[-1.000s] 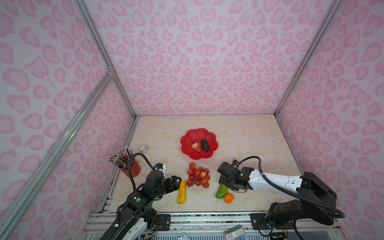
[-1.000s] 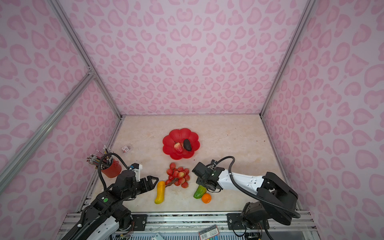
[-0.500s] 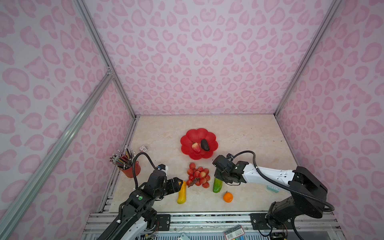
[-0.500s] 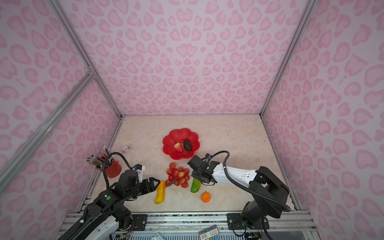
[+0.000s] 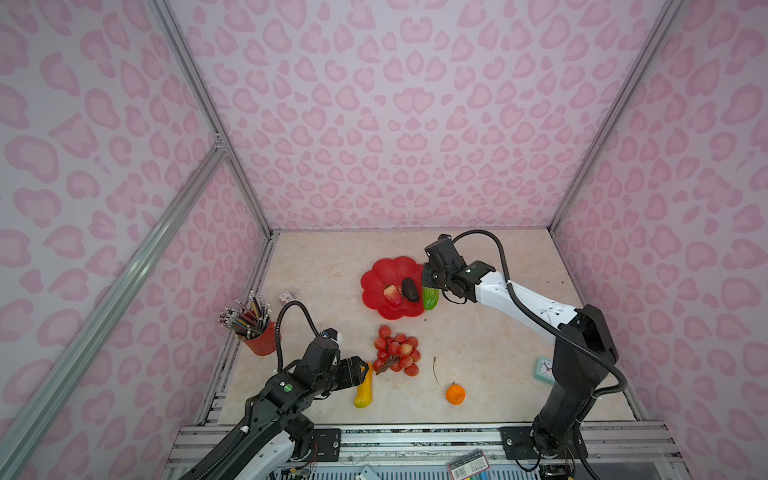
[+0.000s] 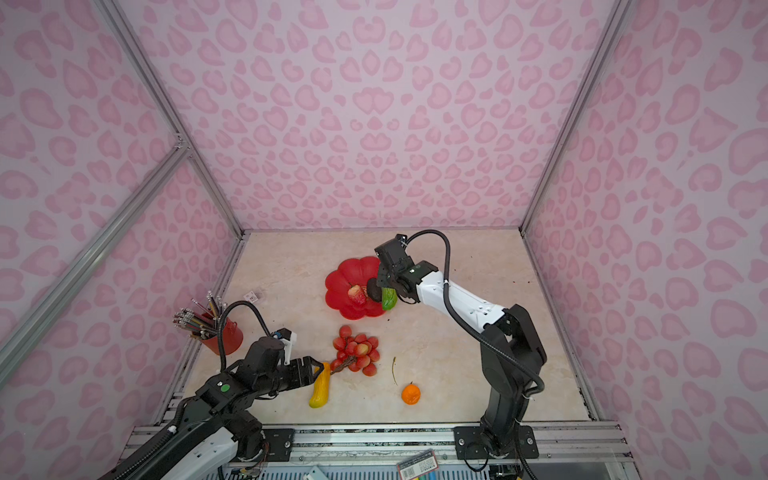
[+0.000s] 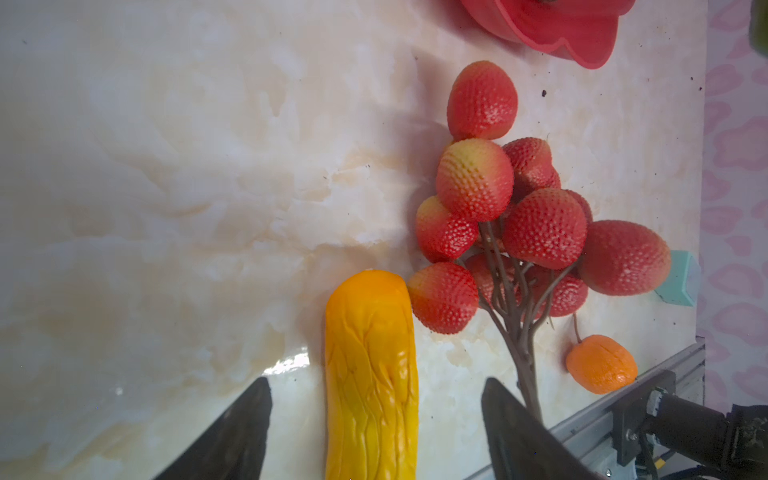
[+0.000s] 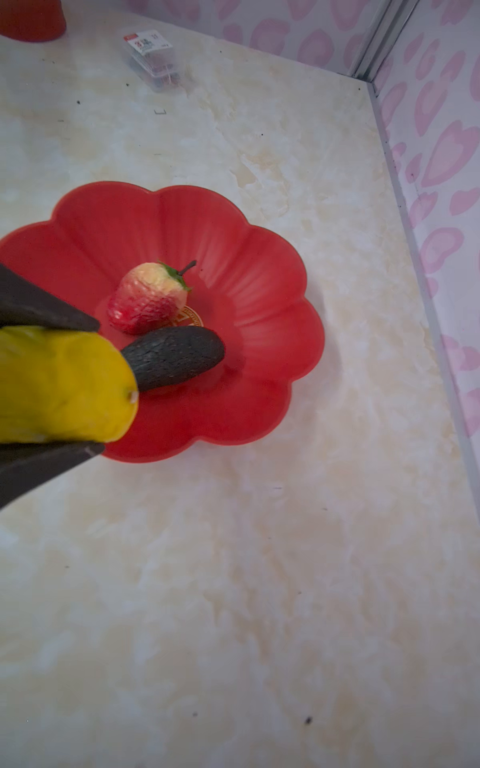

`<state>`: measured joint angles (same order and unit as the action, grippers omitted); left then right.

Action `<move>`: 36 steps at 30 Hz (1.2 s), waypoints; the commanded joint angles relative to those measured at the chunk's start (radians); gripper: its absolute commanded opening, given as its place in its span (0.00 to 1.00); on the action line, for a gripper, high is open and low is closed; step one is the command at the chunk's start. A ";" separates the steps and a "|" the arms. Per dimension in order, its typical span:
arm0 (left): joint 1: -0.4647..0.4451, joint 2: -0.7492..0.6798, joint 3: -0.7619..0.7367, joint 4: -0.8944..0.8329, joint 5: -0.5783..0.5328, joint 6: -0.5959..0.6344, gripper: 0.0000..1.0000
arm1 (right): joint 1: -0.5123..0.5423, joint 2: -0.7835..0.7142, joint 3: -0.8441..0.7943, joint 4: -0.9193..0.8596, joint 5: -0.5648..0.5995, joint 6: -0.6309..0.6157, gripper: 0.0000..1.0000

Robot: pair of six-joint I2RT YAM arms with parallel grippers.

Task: Place and organize the fake fruits in the fruit bowl
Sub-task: 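Lift the papaya into the bowl with right gripper while left reaches yellow fruit, then grasp the yellow elongated fruit with left gripper while right gripper withdraws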

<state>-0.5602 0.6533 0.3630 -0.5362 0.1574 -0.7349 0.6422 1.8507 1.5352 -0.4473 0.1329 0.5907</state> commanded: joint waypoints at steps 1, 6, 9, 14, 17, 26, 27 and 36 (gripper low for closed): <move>-0.007 0.029 0.013 0.039 -0.015 0.021 0.80 | -0.018 0.116 0.102 -0.041 -0.015 -0.170 0.27; -0.010 0.080 0.008 0.070 -0.012 0.030 0.80 | -0.063 0.303 0.264 -0.077 -0.053 -0.190 0.29; -0.012 0.109 0.002 0.087 -0.009 0.037 0.80 | -0.072 0.374 0.316 -0.080 -0.064 -0.201 0.30; -0.014 0.152 -0.008 0.131 0.014 0.037 0.80 | -0.078 0.435 0.405 -0.121 -0.094 -0.203 0.55; -0.017 0.180 -0.011 0.145 0.020 0.040 0.80 | -0.084 0.404 0.396 -0.104 -0.117 -0.188 0.65; -0.050 0.292 -0.004 0.192 0.016 0.049 0.70 | -0.117 0.039 0.143 0.097 -0.106 -0.109 0.81; -0.055 0.311 -0.001 0.196 0.012 0.049 0.65 | -0.121 -0.005 0.098 0.125 -0.110 -0.097 0.82; -0.061 0.225 0.031 0.078 -0.088 0.035 0.43 | -0.165 -0.314 -0.251 0.256 -0.097 -0.021 0.83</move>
<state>-0.6228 0.9340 0.3645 -0.3935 0.1322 -0.6888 0.4828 1.5761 1.3331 -0.2489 0.0235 0.5396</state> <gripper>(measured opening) 0.435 0.832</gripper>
